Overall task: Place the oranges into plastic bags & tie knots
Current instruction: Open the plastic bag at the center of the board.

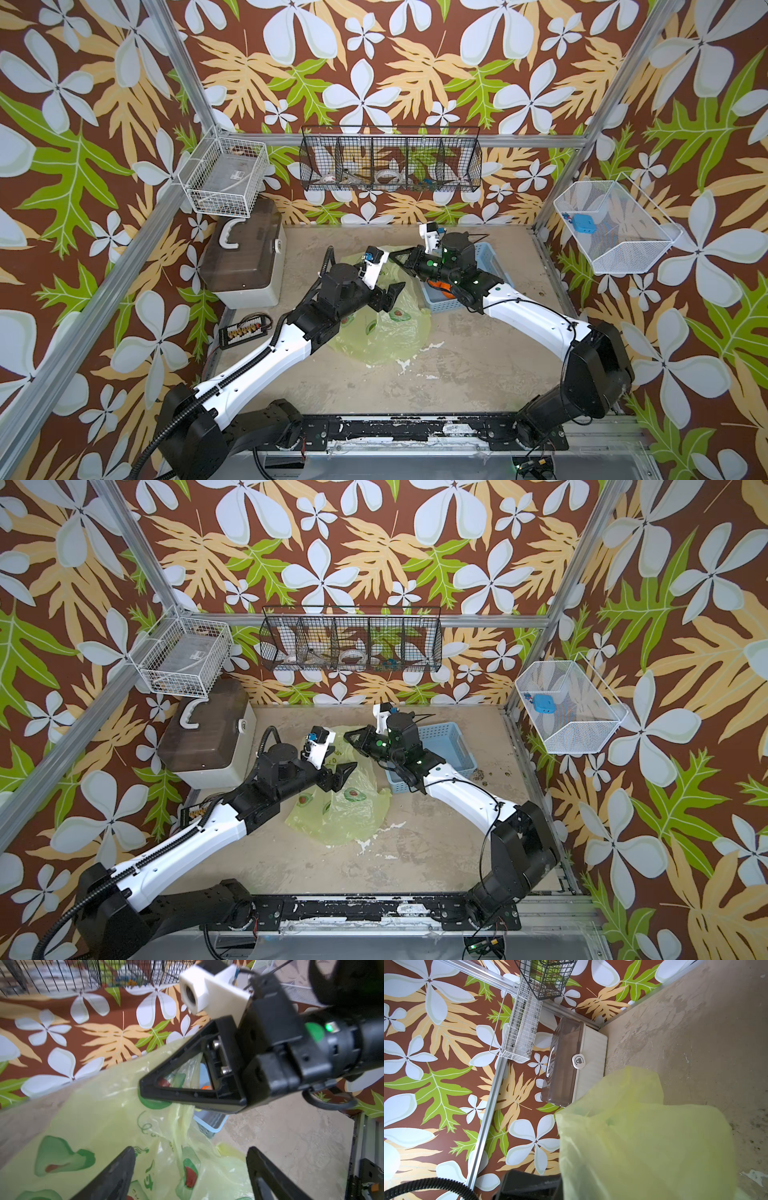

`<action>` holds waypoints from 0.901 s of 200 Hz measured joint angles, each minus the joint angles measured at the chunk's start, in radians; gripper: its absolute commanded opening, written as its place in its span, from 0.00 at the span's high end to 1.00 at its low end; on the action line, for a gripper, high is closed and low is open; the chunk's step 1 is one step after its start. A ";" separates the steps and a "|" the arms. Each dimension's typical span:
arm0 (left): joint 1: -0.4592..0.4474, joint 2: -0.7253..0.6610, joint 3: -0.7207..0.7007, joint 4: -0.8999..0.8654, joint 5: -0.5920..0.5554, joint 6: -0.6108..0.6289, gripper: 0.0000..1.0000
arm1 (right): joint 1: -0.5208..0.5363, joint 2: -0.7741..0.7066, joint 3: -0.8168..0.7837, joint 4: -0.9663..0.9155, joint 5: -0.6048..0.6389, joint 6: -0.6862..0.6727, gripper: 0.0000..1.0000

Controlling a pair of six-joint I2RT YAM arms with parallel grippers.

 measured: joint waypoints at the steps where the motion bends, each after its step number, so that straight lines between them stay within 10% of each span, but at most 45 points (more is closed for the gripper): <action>1: -0.002 0.002 0.001 -0.001 -0.002 -0.002 0.14 | 0.001 0.000 0.000 0.000 0.000 0.000 1.00; 62: -0.074 0.148 0.091 -0.094 -0.203 -0.108 0.24 | 0.034 0.007 0.022 -0.018 0.021 -0.005 1.00; 94: -0.076 0.223 0.100 -0.122 -0.363 -0.154 0.92 | 0.040 -0.006 0.019 -0.046 0.048 -0.006 0.99; 126: -0.076 0.234 0.113 -0.123 -0.433 -0.128 1.00 | 0.034 -0.023 0.017 -0.095 0.075 -0.018 0.18; 180: 0.090 0.161 0.154 -0.155 -0.249 -0.013 1.00 | -0.149 -0.067 -0.036 -0.143 0.016 -0.150 0.03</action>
